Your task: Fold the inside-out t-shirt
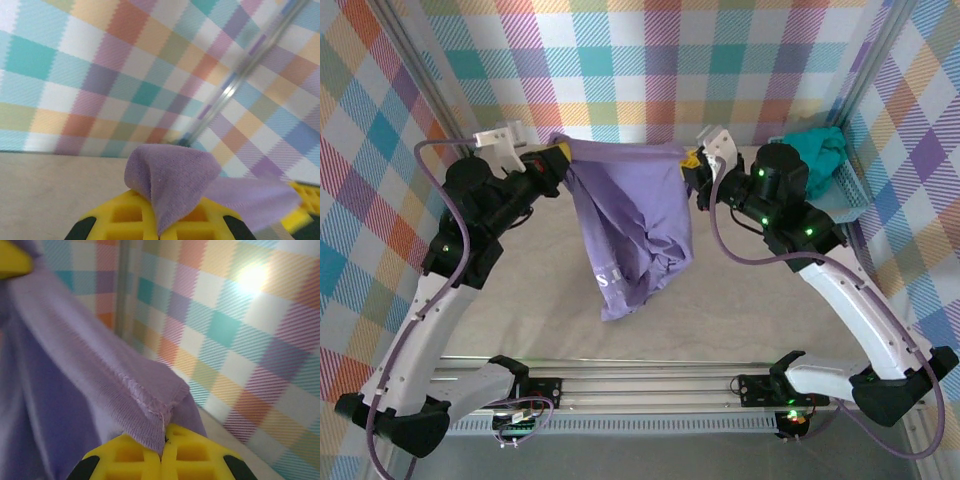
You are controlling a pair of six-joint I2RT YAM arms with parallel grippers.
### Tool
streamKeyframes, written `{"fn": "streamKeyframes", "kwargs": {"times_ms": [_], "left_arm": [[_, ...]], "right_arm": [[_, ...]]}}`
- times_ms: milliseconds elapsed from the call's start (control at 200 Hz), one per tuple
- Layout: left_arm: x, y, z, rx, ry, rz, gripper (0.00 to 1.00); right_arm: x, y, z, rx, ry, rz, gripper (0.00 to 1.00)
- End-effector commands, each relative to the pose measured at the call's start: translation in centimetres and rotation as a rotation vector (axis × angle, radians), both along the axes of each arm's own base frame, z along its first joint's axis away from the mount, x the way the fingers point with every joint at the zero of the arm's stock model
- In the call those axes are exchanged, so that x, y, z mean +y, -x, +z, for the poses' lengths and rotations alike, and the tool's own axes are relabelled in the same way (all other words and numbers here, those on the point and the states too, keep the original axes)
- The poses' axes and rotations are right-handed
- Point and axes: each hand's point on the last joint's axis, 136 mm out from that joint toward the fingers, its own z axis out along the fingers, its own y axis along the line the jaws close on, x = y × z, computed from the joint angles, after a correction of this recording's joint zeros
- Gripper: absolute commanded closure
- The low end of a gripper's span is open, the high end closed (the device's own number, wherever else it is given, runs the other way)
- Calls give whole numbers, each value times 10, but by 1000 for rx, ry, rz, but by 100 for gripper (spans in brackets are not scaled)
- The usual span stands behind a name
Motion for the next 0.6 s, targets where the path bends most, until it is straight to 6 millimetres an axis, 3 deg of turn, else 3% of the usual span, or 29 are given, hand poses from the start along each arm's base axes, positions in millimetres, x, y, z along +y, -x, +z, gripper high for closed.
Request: {"fn": "streamKeyframes", "kwargs": {"times_ms": [0,40,95,205,285,355,440,455,525,595], "left_arm": [[30,-52,-44,102,-153,251,100],[32,-74,-62,142,-198,293,100],[33,-106,-84,194,-253,340,97],[33,-159,-127,330,-394,391,69],[33,-171,-148,414,-460,402,52],[28,-159,-162,444,-478,375,42],[9,-123,-180,448,-450,288,33],[2,-117,-177,431,-429,263,32],[-35,-77,-201,416,-382,92,28],[-74,-41,-221,392,-359,-54,28]], "right_arm": [[16,17,-11,103,-69,136,100],[18,4,-23,153,-77,98,100],[10,-28,-42,238,-96,-48,100],[-22,-104,-87,349,-79,-352,100],[-40,-150,-121,423,-44,-486,100],[-52,-180,-152,481,26,-570,100],[-69,-201,-188,534,125,-648,87],[-73,-203,-194,545,145,-659,84],[-86,-204,-213,582,199,-687,72],[-87,-189,-222,607,225,-652,64]]}}
